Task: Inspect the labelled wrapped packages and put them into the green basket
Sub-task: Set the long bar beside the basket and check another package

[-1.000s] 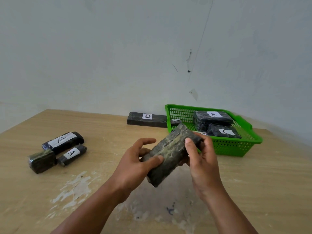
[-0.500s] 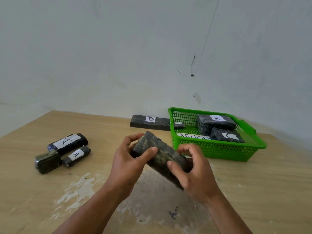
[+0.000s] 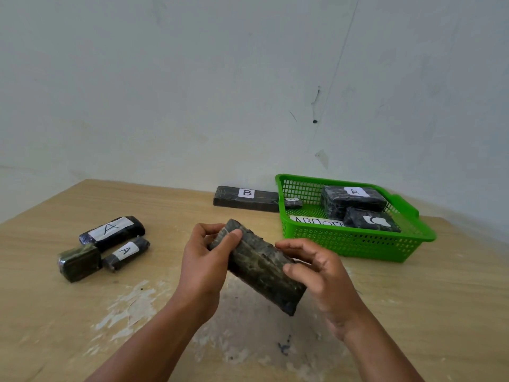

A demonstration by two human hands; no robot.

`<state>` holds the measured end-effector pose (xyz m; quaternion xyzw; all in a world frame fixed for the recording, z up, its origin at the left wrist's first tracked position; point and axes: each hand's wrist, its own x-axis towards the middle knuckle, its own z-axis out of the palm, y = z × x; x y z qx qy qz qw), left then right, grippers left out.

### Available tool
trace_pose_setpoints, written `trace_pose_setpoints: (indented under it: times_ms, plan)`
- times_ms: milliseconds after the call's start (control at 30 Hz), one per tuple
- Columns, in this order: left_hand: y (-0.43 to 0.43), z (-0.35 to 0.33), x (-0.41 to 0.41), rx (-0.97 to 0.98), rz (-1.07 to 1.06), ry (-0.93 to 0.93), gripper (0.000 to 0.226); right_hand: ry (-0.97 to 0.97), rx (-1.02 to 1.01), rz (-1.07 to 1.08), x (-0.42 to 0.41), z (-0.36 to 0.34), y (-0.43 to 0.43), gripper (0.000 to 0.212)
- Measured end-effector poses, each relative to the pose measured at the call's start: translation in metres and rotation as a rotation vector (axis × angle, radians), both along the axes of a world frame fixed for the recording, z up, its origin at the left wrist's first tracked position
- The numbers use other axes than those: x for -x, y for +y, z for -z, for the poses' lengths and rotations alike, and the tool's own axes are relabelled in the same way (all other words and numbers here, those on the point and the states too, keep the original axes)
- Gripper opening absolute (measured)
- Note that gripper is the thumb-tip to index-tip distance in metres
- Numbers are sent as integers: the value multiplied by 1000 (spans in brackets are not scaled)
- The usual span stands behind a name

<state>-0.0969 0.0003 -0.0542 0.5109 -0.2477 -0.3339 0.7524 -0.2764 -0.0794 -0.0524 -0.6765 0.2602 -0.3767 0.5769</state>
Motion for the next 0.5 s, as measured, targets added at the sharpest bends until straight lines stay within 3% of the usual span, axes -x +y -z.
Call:
trace_pose_setpoints:
  times_ms: [200, 333, 500]
  plan:
    - [0, -2, 0, 22, -5, 40, 20, 16, 28, 25, 1, 2, 0, 26]
    - [1, -1, 0, 29, 21, 37, 21, 2, 7, -28, 2, 3, 0, 34]
    - [2, -1, -1, 158, 181, 74, 39, 31, -1, -62, 1, 3, 1, 32]
